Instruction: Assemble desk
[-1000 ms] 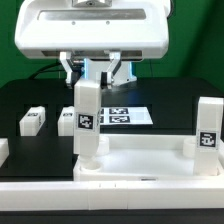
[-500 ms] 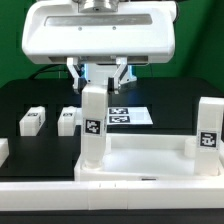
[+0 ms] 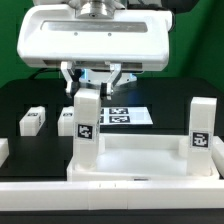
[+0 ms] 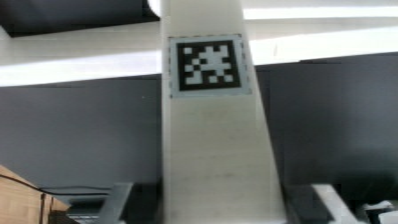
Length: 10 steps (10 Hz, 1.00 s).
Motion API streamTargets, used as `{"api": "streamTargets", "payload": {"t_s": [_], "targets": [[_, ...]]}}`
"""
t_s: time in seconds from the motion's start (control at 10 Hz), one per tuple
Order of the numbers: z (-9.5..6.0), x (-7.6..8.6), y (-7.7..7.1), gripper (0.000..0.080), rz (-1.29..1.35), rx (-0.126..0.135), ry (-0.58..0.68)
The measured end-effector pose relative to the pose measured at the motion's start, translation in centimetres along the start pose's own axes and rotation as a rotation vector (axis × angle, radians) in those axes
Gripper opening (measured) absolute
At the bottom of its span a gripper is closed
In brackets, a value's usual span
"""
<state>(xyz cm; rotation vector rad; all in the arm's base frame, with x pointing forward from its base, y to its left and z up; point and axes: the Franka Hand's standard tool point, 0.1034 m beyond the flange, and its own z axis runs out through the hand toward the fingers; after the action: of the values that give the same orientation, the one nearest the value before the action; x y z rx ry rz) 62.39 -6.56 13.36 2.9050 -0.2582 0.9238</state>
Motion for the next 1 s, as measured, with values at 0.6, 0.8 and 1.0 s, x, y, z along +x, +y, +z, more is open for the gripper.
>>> {"api": "streamTargets", "payload": {"t_s": [0.6,0.8,1.0], "targets": [[0.05,-0.12,0.01,0.0642,-0.001,-0.001,-0.001],[0.06,-0.14,0.01,0.0648,-0.001,-0.001,-0.002],[0.13,-0.26,-0.08,0.0649,0.002,0.006,-0.017]]}}
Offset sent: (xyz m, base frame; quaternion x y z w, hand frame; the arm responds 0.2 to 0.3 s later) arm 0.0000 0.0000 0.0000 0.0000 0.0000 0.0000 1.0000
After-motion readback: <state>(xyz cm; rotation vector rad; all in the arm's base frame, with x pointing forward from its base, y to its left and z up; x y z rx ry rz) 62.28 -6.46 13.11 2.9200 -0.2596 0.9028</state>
